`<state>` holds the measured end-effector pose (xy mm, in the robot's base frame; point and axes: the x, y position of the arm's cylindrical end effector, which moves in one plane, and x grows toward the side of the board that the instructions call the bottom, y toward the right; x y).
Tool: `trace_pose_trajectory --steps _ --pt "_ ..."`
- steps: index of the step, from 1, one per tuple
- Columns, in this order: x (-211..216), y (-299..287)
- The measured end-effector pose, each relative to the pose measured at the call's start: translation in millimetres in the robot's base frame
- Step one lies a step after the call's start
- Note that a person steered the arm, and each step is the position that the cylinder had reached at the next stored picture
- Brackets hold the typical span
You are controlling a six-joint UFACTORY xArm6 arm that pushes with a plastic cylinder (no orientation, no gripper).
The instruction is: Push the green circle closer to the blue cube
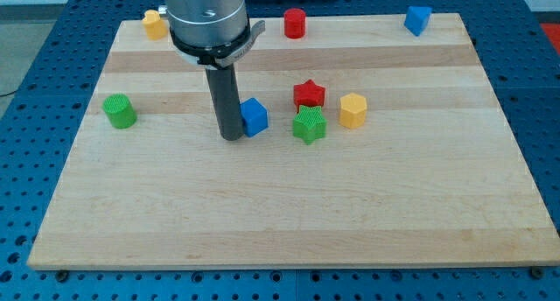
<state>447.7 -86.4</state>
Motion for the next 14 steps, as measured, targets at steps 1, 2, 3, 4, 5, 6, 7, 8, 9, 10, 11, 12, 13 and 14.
trace_pose_trajectory --steps 1,2,3,4,5,6,7,8,9,10,11,12,13,14 --pt "35.4 -49.7" --pt "48.6 -139.7" --pt "27.9 -216.0" --pt "-16.6 -216.6" --pt "-49.3 -207.4" --pt "-50.9 -184.3" --pt "-15.4 -179.8" --pt "-8.4 -174.7" --pt "-19.3 -173.1" --pt "-54.5 -159.5" --pt "-61.6 -120.3" --pt "-61.6 -78.6" --pt "-57.5 -80.1" --pt "-43.5 -115.2"
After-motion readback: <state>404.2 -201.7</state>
